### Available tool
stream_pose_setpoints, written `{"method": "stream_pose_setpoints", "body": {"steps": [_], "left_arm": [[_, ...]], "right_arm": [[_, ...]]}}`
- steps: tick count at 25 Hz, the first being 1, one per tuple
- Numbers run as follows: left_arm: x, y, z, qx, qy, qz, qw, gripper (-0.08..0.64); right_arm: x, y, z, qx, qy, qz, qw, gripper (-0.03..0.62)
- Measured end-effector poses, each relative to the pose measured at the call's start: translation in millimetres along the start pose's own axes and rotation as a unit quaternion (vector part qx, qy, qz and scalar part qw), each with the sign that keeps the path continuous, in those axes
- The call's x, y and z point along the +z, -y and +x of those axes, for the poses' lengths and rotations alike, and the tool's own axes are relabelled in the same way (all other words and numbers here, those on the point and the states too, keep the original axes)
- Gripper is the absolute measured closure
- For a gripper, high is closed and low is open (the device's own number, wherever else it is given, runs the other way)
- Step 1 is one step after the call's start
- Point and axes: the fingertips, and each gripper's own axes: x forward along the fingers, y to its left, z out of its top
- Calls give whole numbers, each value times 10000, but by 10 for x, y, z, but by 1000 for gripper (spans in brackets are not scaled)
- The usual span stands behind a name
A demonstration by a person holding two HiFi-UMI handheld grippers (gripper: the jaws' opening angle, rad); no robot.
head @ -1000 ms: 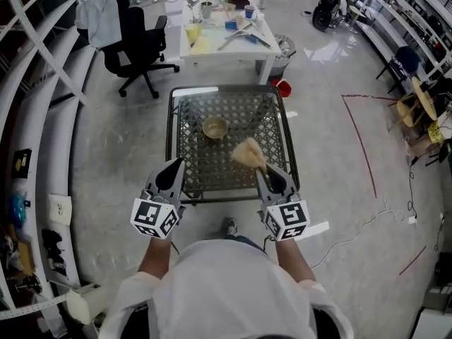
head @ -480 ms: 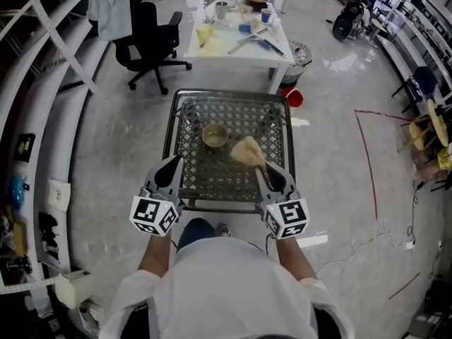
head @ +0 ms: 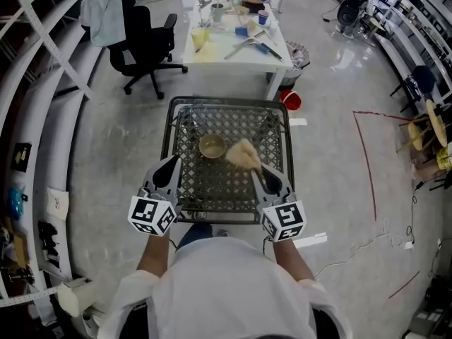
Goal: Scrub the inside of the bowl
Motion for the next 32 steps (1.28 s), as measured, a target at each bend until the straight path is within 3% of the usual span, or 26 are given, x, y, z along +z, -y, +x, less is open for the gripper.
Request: {"method": "stream_pose_setpoints", "body": {"steps": [20, 32], "left_arm": [[101, -505, 840, -665, -208, 36, 9976, 523], [-271, -654, 1325, -899, -649, -79, 9938, 523]], "right_arm": [[110, 246, 877, -365, -112, 146, 9992, 523], [-29, 401, 1160, -495, -352, 243, 9979, 523]]}}
